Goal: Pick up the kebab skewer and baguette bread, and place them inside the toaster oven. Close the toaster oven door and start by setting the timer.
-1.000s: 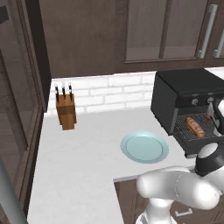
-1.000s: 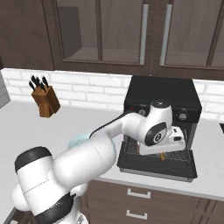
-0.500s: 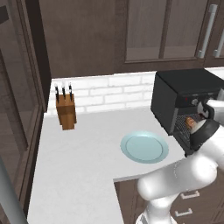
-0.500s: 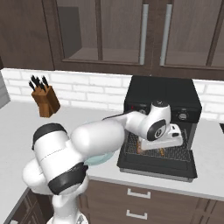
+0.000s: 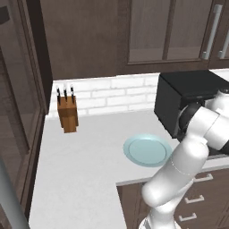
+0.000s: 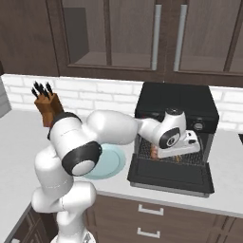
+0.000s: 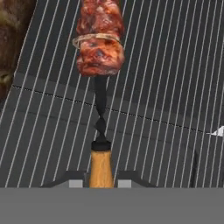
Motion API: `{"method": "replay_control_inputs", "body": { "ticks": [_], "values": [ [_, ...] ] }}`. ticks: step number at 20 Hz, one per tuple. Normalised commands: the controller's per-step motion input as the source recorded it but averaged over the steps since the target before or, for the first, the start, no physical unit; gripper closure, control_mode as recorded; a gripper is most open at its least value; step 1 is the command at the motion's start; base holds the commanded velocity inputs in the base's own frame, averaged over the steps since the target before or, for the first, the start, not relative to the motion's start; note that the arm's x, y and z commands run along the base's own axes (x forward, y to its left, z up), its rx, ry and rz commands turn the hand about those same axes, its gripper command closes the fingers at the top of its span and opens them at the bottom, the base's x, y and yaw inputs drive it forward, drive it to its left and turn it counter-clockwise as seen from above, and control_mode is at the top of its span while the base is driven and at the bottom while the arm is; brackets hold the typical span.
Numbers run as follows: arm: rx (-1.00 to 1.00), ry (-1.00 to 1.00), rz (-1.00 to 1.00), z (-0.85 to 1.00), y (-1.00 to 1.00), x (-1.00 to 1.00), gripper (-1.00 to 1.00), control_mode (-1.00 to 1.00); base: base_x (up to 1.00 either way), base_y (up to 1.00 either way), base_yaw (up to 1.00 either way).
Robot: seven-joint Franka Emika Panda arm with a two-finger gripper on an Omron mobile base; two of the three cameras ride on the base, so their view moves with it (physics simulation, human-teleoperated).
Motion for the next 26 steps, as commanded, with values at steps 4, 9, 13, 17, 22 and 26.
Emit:
{"method": "replay_control_inputs", "body": {
  "ticks": [4,9,13,17,22,26],
  "values": [
    [0.00,0.00,0.00,-0.10,-0.21,0.22,1.00,-1.00,0.00,0.00,0.00],
    [0.00,-0.04,0.00,-0.31,0.00,0.00,-1.00,-1.00,0.00,0.00,0.00],
    [0.00,0.00,0.00,-0.04,0.00,0.04,-1.00,-1.00,0.00,0.00,0.00],
    [0.00,0.00,0.00,0.00,0.00,0.01,-1.00,-1.00,0.00,0.00,0.00],
    [0.00,0.00,0.00,0.00,0.00,-0.05,-1.00,-1.00,0.00,0.00,0.00],
    [0.00,0.00,0.00,0.03,0.00,0.00,-1.00,-1.00,0.00,0.00,0.00]
  ]
}}
